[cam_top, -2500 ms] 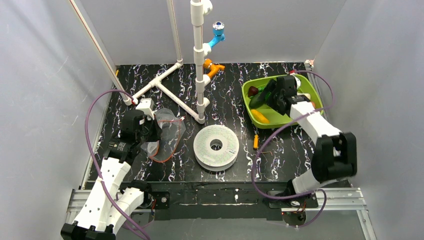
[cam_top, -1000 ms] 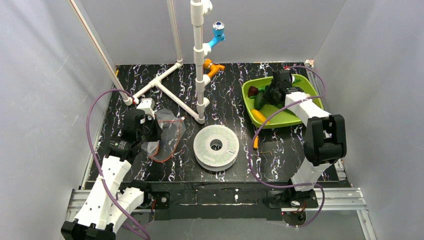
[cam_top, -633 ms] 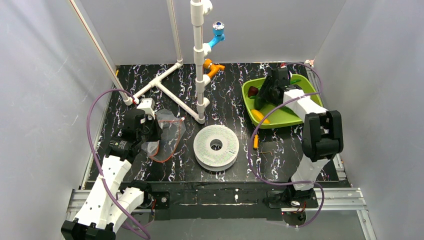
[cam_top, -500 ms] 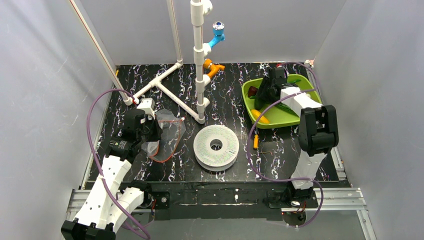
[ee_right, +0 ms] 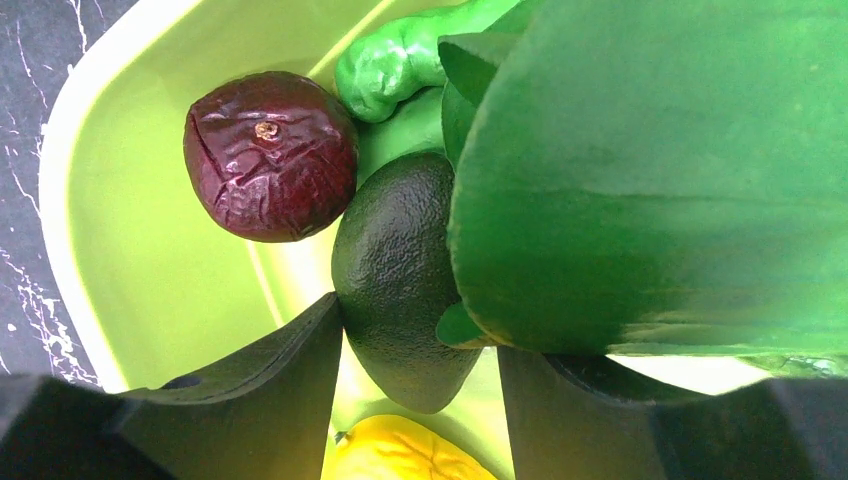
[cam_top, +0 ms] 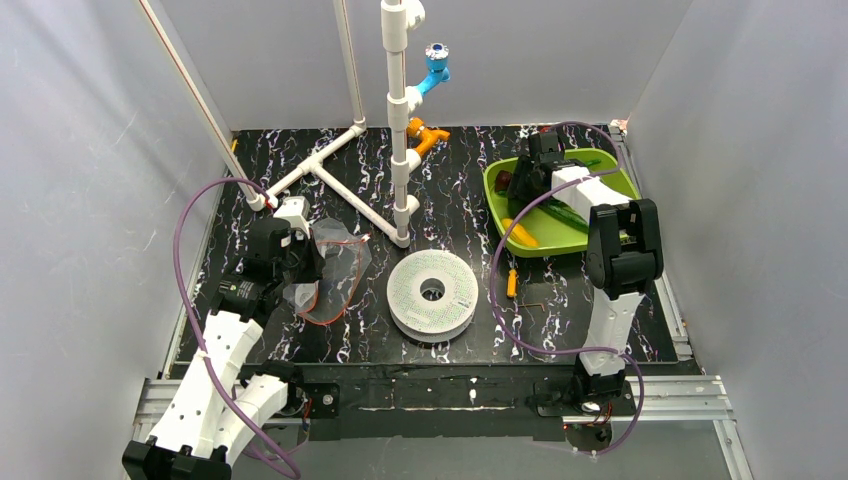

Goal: Place the food in the zip-top bag and seal the zipper

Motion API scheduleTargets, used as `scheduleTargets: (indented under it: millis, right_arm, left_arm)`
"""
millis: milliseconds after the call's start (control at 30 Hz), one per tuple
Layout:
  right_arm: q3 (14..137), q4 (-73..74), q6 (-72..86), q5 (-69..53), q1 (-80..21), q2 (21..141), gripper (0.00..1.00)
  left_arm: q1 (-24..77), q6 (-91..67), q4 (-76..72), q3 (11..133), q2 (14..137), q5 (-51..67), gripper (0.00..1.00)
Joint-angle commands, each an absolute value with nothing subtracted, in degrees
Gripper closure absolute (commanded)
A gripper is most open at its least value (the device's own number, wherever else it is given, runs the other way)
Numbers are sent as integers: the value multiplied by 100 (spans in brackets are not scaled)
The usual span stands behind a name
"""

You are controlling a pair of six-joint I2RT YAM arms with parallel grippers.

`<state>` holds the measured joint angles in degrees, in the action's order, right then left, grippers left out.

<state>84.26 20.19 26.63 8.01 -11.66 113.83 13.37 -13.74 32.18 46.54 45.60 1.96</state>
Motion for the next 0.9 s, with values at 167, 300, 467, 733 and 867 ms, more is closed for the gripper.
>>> scheduleTargets:
  millis: [167,300,467,733,867]
  right_arm:
    - [8561,2137,2520,941,-1207,11161,69]
    - [8404,2040,2483,999,-1239,10803,76]
    - [8164,1956,2468,1072,-1278,10452,84]
    - [7685,1895,2565,863,-1292,9862,99]
    - [7474,1870,2595,704,-1292,9448,99]
  left_arm:
    - [1356,-1377,3252,4702,4538,198,100]
    - [1361,-1380,3252,4702,4547,224,100]
    - [1354,-1382,3252,4709,4555,236,100]
    - [1357,-1380,3241,4701,4540,237,100]
    - [1354,-1371,3254,4715,4585,256,100]
